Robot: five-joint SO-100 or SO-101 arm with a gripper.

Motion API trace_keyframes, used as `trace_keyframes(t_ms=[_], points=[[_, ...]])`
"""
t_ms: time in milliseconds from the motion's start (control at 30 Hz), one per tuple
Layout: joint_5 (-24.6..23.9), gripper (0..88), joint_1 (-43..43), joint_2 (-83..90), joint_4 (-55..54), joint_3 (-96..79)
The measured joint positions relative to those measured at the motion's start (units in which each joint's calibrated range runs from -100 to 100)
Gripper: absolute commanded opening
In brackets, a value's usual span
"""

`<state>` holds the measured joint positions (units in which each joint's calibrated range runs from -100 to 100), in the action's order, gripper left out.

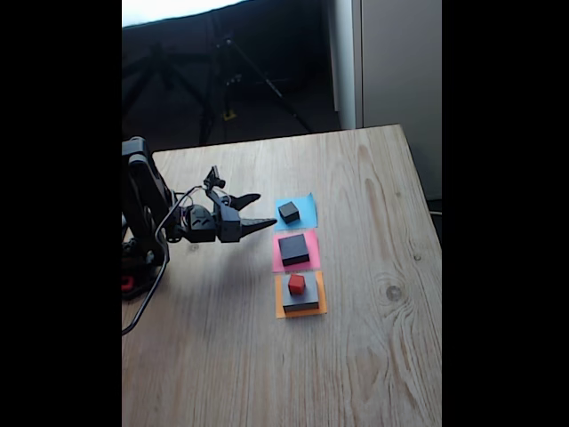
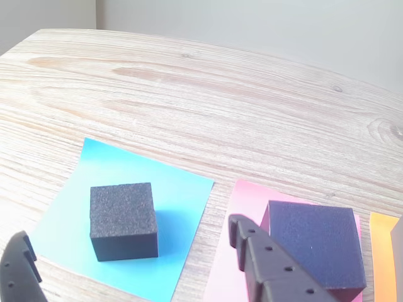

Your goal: Tower of hanoi

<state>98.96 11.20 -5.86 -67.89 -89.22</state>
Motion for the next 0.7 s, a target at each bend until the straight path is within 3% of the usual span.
trace_keyframes(t_ms=[700], points=[[0.0, 39.1, 2.68, -22.83, -9.45, 15.12]])
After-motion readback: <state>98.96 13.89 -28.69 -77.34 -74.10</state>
